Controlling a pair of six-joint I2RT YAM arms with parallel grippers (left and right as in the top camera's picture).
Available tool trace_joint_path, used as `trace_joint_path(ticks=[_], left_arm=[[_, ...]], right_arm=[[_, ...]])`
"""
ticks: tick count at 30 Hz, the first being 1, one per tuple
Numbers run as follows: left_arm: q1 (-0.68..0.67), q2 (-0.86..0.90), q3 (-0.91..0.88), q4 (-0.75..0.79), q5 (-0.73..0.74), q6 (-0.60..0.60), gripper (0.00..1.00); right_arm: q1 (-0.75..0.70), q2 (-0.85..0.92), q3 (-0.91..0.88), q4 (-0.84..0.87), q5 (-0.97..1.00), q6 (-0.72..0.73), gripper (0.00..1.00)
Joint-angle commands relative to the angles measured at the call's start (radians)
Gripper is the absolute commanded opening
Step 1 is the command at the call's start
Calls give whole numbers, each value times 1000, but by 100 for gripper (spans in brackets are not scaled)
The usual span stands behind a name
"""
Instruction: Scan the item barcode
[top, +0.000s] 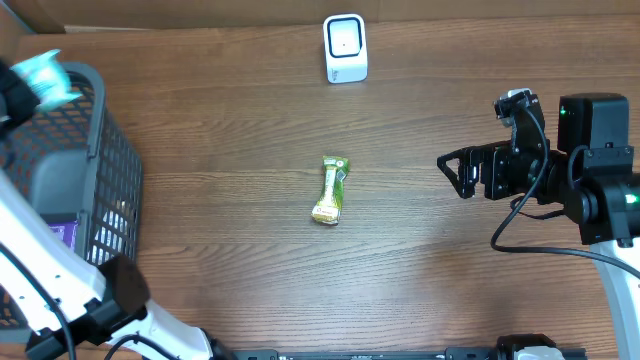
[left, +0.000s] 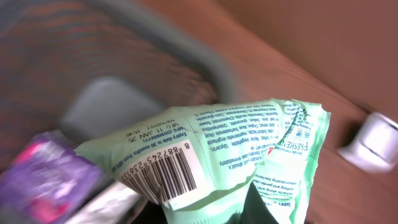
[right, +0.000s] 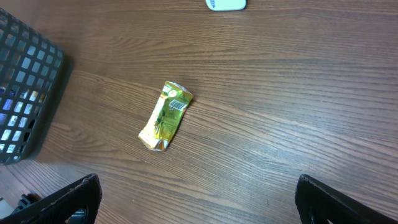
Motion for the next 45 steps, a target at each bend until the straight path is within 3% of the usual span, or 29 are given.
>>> trace_joint_path(ticks=[1,9,14,23,25,26,30,32,39,45], left_arm=[[-142,-4,-22,-2,122,65,8],[-480,-3,-380,12,80,70,9],[-641,-3,-697,192,80,24,12],[-750,-3,-1085,529,-45,-143,26],[-751,-3,-1134,585,-43,-160,32],[-751,-3,-1155,610,-44,-167,41],[-752,-3,-1182,638,-39,-174,71],[-752,-3,-1181,646,-30,-173,77],[-752,-5,-1114,622,-16,-160,79],[-752,-6,-826,467,-35,-86,81]], right_arm=[[5,-2,16,6,-6,2,100],[5,-2,15,4,-6,2,100],[5,2,15,8,-6,0,100],[5,16,15,-3,-6,-1,100],[5,20,15,-4,-6,-1,100],[5,24,15,-4,-6,-1,100],[5,38,15,-4,-6,0,100],[5,46,15,-3,-6,0,100],[5,57,16,8,-5,-1,100],[5,57,16,2,-5,-1,100]])
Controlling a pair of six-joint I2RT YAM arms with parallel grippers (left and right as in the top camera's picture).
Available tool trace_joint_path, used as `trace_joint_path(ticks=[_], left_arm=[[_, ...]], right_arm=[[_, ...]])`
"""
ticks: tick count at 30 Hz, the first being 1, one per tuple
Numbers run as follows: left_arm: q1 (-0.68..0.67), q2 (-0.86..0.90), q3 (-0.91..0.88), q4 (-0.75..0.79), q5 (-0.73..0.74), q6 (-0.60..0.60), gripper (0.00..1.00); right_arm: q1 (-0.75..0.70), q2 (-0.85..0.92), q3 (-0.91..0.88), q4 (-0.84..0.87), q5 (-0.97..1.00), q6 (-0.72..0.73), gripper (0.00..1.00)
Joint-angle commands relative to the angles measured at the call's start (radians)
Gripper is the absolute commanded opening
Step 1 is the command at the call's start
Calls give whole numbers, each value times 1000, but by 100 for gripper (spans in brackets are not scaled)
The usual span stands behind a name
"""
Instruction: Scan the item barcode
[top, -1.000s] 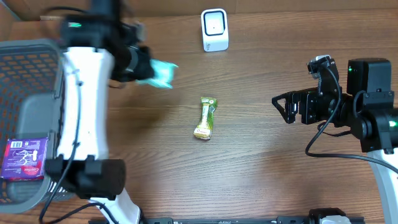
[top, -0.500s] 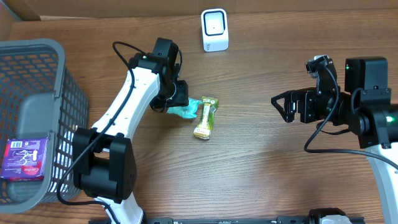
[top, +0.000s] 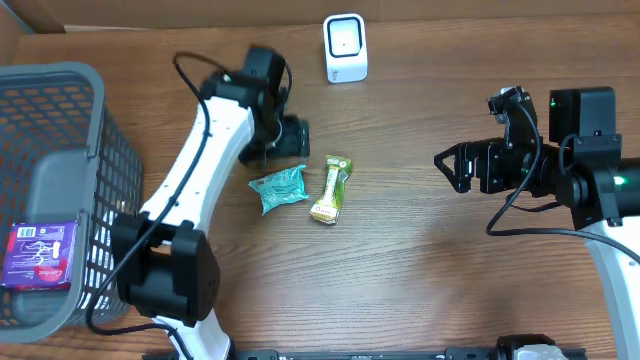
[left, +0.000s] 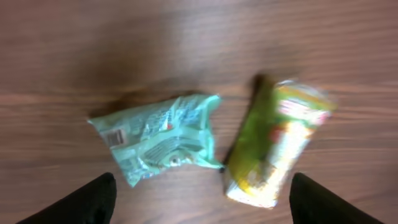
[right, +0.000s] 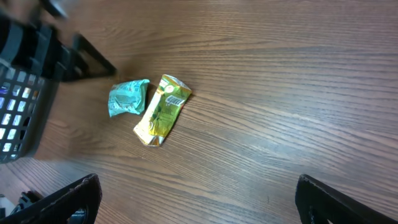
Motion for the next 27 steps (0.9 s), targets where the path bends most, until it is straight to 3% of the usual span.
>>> trace_joint_path(ticks=[1,2,4,11,18,27], left_arm=[[4,-12,206,-59,-10,62,82],[4,-12,257,-79,-12,72,85],[6,-12,359,-105,-11,95,100],[6,-12,531,-5,48,90,99],[4,-11,537,111,108,14,100],[5,-37,558,126,61,38,98]], right_arm=[[5,-2,15,4,-5,-1,100],[5,-2,16,5,-6,0,100],[5,-2,16,5,-6,0,100],[5,-1,15,6,-6,0,100],[5,-1,15,-10,-18,3,100],[5,-1,15,-36,-18,3,100]])
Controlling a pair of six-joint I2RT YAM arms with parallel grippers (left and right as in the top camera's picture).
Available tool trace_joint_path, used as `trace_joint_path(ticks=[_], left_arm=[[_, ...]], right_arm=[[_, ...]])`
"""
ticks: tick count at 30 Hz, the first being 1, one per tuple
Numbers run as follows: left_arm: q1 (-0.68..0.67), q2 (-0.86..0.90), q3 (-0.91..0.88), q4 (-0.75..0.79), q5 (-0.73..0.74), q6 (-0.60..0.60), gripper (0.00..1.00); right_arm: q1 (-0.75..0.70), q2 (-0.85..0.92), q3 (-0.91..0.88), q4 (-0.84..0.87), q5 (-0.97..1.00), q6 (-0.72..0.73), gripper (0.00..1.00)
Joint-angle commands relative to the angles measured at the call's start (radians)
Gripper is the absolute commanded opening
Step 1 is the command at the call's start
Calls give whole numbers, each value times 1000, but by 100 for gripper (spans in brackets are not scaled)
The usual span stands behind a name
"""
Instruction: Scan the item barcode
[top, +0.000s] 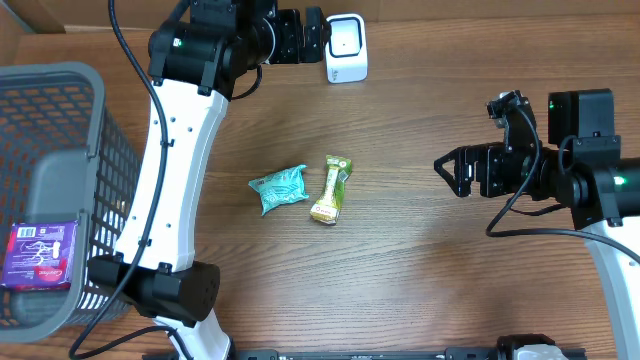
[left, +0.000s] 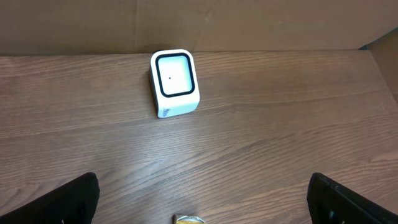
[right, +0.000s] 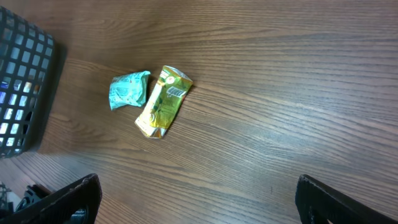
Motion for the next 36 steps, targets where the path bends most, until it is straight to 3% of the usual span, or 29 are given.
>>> trace_joint_path(ticks=[1,7,36], left_arm=[[5,-43,45,0,-51,3,98],[14,-82,71,-10,-157,5,100],[131,-133,71,0,-164,1,100]], right_arm=[[5,-1,15,0,-13,3,100],[5,-1,16,0,-13,3,100],[5,-1,16,0,-17,3,100]])
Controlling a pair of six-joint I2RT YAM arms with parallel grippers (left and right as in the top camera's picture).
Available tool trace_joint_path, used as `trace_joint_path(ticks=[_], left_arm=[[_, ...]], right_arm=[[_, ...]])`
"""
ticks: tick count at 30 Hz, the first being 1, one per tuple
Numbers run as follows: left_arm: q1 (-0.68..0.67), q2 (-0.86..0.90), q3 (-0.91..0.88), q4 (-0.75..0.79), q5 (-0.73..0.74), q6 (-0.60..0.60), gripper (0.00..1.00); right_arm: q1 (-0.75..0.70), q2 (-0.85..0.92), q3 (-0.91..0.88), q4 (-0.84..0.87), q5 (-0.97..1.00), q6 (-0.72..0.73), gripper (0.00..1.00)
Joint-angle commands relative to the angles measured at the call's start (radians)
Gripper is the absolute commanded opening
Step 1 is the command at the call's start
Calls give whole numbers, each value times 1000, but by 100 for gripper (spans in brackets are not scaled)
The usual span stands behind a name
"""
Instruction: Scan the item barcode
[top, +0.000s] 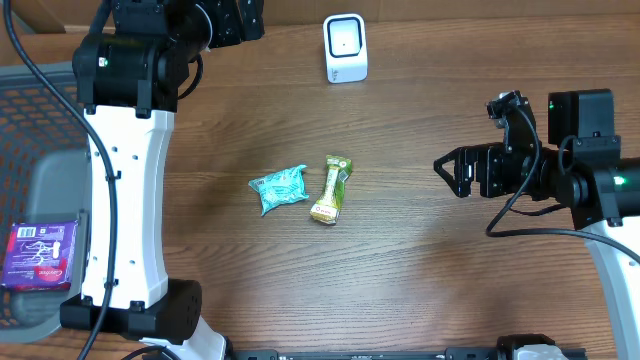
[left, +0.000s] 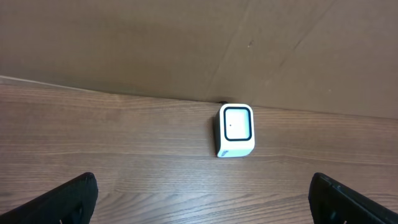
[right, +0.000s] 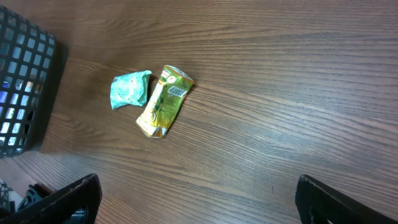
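Note:
A crumpled teal packet (top: 280, 188) lies mid-table, touching or nearly touching a yellow-green pouch (top: 331, 190); both also show in the right wrist view, the teal packet (right: 129, 89) left of the pouch (right: 163, 109). The white barcode scanner (top: 345, 47) stands at the back edge, its window (left: 237, 124) facing the left wrist camera. My left gripper (top: 248, 19) is high at the back left, open and empty, well away from the packets. My right gripper (top: 452, 171) hovers at the right, open, pointed toward the packets, nothing between its fingers.
A grey mesh basket (top: 52, 200) stands at the left edge with a purple packet (top: 42, 254) inside. A brown cardboard wall (left: 186, 43) backs the table behind the scanner. The right arm's body (top: 590, 160) occupies the right side.
My left gripper has moved left along the back edge, from beside the scanner to the back left corner. Packets, scanner and right arm have not moved.
My left gripper held the teal packet over the basket, barcode showing. Then the packet lay on the table beside the yellow-green pouch, the left gripper open above it. Afterwards the left gripper was near the scanner, and now it is farther left.

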Motion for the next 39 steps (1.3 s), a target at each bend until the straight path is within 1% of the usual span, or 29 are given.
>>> trace_joint_path(ticks=[1,11,28,36,39], left_arm=[[1,-31,21,6,-7,0,100],[1,-31,21,-2,-10,0,100],[1,-30,21,-39,-68,-5,100],[1,-30,21,-21,-67,-76,100],[1,-30,21,-8,-66,-76,100]], right_arm=[[5,-1,16,2,-14,3,100],[5,-1,15,-1,-14,3,100],[5,-1,15,-16,-17,3,100],[5,0,16,-18,-17,3,100],[5,0,15,-26,-17,3,100]])
